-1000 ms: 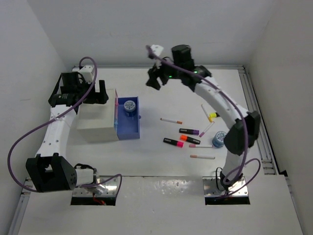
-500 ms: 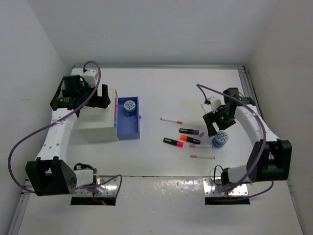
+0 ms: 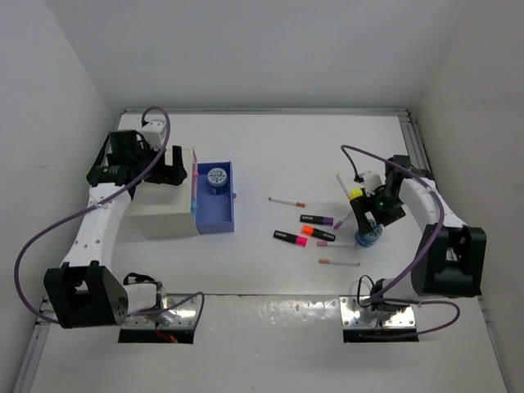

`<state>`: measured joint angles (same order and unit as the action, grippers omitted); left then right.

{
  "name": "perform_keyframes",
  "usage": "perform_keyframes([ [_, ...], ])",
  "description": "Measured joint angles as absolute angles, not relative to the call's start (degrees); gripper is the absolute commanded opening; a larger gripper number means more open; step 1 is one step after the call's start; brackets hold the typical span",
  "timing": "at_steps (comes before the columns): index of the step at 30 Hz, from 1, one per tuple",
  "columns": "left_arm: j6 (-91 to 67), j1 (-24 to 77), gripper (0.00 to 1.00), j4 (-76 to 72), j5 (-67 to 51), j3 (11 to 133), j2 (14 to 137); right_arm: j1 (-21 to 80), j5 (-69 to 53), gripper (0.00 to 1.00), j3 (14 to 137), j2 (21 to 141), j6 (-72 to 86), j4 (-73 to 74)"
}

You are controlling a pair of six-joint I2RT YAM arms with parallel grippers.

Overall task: Sort the stationery into containers
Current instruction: Pick up the stationery from the center of the board.

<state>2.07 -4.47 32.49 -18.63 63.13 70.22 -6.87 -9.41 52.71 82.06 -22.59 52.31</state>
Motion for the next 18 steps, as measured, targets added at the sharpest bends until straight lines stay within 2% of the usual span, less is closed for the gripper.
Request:
perform_keyframes([
  [6, 2.1, -4.5, 1.00, 32.4, -18.3, 62.7, 69.6, -6.1, -9.4, 0.84, 51.4, 83.3, -21.7, 49.1],
  [10, 2.1, -4.5, 1.00, 32.4, -18.2, 62.3, 69.6, -5.1, -8.2, 0.76, 49.6, 83.4, -21.3, 46.9],
  [12, 2.1, -4.5, 1.00, 32.3, -18.2, 62.3, 69.6, -4.7, -7.4, 0.67, 49.4, 83.5, -21.3, 46.2],
  [13, 2.1, -4.5, 1.00, 32.2, -18.2, 62.3, 69.6, -4.6, -7.0, 0.59, 49.4, 83.6, -21.1, 45.7],
  [14, 2.1, -4.5, 1.00, 32.2, -18.2, 62.3, 69.6, -4.6, -6.7, 0.59, 49.4, 83.6, -21.0, 45.4],
  [15, 2.1, -4.5, 1.00, 32.1, -18.2, 62.3, 69.6, -4.6, -6.4, 0.51, 49.4, 83.7, -20.8, 45.3],
  [18, 2.1, -4.5, 1.00, 32.0, -18.2, 62.3, 69.6, -4.6, -6.3, 0.39, 49.5, 83.6, -20.9, 45.3],
])
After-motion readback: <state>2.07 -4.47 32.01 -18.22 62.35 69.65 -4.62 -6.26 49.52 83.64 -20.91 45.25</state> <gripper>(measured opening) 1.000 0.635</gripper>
